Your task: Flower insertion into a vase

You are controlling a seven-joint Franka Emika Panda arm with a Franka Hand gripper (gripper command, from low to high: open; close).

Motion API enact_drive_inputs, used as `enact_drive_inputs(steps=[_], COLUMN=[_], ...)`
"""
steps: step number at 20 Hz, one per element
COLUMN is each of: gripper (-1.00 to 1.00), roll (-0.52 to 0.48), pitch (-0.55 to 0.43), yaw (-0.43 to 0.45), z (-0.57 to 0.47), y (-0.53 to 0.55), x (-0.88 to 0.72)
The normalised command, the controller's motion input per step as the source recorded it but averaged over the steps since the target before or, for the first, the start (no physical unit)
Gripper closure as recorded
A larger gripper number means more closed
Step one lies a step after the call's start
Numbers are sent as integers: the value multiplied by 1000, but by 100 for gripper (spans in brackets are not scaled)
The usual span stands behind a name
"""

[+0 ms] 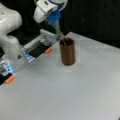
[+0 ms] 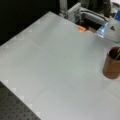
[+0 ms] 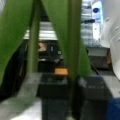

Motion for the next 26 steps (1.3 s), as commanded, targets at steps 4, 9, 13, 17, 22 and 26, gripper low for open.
enact_drive_inputs(steps=[4,9,13,17,22,26], gripper=[100,100,100,100,100,100], roll=[-97,-119,-155,-178,-177,-178], pitch=[350,291,235,200,143,101], yaw=[41,44,56,41,24,29], z=[67,80,65,-36,-188,-231], y=[-64,-48,-21,-3,4,7], x=[299,264,227,285,383,394])
